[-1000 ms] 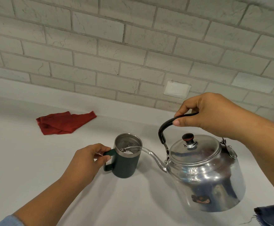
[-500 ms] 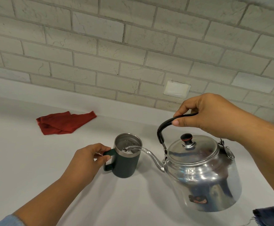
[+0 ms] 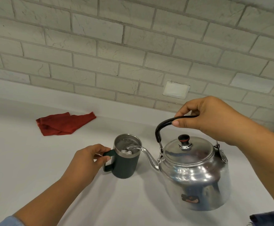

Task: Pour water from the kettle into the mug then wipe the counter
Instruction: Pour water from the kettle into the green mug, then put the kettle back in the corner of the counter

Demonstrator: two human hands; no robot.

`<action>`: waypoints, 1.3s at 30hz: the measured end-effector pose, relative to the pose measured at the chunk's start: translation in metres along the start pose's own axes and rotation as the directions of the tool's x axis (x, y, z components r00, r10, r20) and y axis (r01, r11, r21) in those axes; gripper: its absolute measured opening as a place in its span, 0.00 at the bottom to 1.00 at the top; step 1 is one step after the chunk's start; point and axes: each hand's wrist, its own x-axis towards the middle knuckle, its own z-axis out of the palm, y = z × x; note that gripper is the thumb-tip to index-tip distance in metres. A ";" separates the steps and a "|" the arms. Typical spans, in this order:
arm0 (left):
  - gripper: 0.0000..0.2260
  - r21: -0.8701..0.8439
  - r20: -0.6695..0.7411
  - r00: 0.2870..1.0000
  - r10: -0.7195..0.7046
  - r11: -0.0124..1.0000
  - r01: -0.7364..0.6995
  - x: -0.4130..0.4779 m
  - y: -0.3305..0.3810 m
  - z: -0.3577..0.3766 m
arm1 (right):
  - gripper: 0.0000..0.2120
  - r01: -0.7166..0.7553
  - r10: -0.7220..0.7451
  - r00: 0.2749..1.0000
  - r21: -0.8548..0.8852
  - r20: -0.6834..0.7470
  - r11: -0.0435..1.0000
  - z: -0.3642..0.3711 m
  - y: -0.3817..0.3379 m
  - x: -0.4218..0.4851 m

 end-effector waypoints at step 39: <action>0.09 -0.396 0.221 0.902 0.370 0.879 -0.264 -0.054 0.238 0.118 | 0.10 -0.011 0.227 0.953 0.722 -0.203 0.692 -0.011 0.148 -0.133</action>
